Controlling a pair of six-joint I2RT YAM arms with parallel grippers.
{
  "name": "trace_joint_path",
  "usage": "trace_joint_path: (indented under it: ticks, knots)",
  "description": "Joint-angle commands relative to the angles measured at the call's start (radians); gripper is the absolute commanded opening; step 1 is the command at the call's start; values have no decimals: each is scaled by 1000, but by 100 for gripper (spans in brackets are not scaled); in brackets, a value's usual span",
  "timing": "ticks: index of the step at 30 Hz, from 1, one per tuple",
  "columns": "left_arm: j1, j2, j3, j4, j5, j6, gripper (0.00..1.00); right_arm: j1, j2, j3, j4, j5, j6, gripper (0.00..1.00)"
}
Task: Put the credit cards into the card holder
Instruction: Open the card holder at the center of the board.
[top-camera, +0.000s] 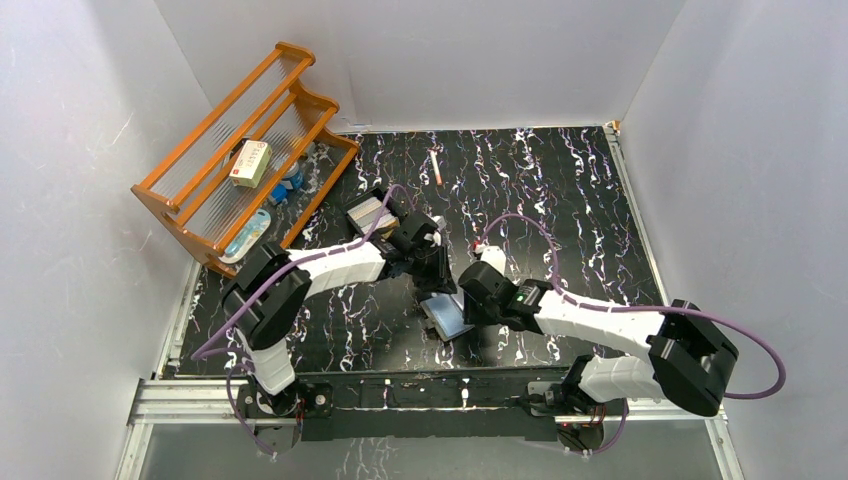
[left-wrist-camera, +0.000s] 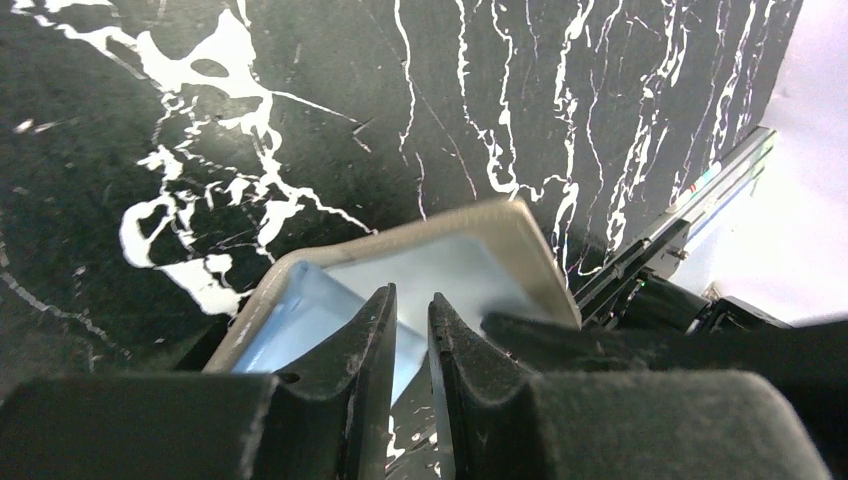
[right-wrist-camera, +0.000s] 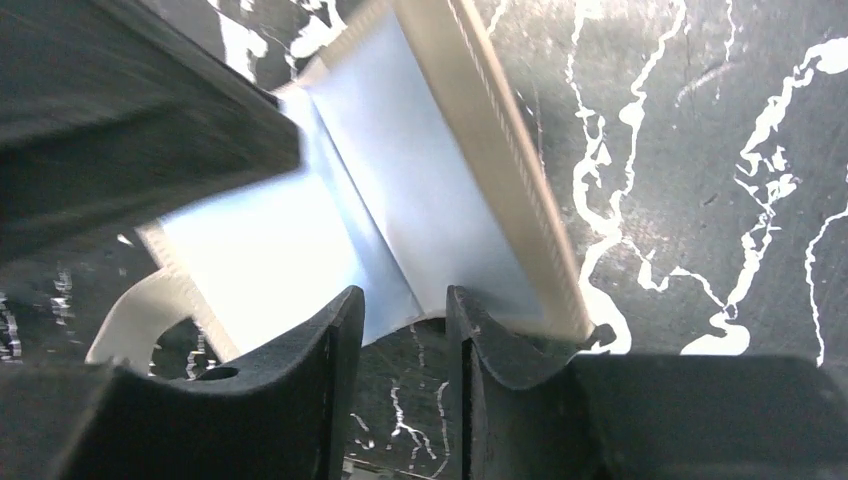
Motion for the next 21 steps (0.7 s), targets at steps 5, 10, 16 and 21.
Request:
trace_joint_path:
  ticks: [5,10,16,21]
  knots:
    - [37,-153,-28,-169,-58,-5,17,0,4,-37,115,0,-71,53]
    - [37,-251,-120,-182,0,-14,25,-1,23,-37,139,-44,-94,57]
    - [36,-350,-252,-128,74,-84,38,-1,37,-31,157,-51,-133,61]
    - [33,-383,-375,87,161,-203,49,0,38,4,145,-52,-133,61]
